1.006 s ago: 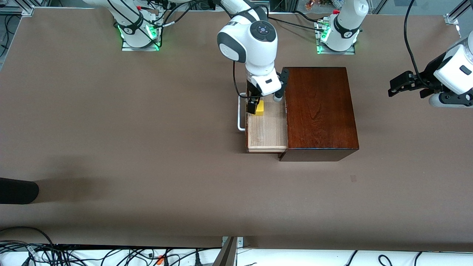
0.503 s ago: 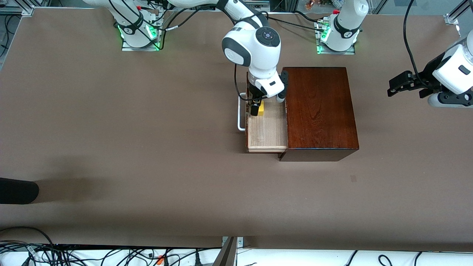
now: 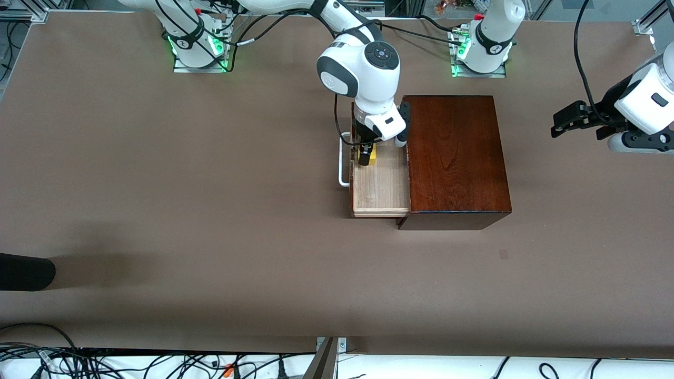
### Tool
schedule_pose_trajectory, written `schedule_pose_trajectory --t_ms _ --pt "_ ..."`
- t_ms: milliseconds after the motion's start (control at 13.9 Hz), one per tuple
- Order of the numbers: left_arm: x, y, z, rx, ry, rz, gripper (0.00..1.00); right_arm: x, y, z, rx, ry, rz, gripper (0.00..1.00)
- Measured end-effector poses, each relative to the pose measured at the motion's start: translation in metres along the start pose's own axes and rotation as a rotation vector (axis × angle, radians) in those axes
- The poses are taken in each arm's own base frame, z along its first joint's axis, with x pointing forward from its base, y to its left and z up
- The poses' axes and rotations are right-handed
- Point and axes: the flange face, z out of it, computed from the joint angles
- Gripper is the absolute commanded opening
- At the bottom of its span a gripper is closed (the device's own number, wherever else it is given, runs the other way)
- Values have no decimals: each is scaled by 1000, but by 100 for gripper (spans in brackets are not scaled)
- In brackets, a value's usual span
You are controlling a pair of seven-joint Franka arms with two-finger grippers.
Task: Open drawer, take yellow block, close drawer
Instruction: 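Reach the right gripper into the drawer and grasp the yellow cube, then carry the yellow cube out with the right gripper while the left gripper returns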
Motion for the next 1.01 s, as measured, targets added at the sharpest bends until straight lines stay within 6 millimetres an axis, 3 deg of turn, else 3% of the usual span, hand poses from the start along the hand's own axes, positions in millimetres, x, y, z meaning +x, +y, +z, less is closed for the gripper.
schedule_pose_trajectory --t_ms 72,144,359,503,790,1006 --pt "0 0 0 0 0 0 100 0 0 -1 -1 2 -3 14" --pt "0 0 0 0 0 0 100 1 1 -2 -3 5 -3 8" --pt "0 0 0 0 0 0 100 0 7 -8 -10 5 3 5" --pt "0 0 0 0 0 0 100 1 13 -23 -11 -3 11 5" --pt "0 0 0 0 0 0 100 -9 38 -94 7 -10 67 5" --pt "0 1 0 0 0 1 100 -49 81 -153 51 23 165 6"
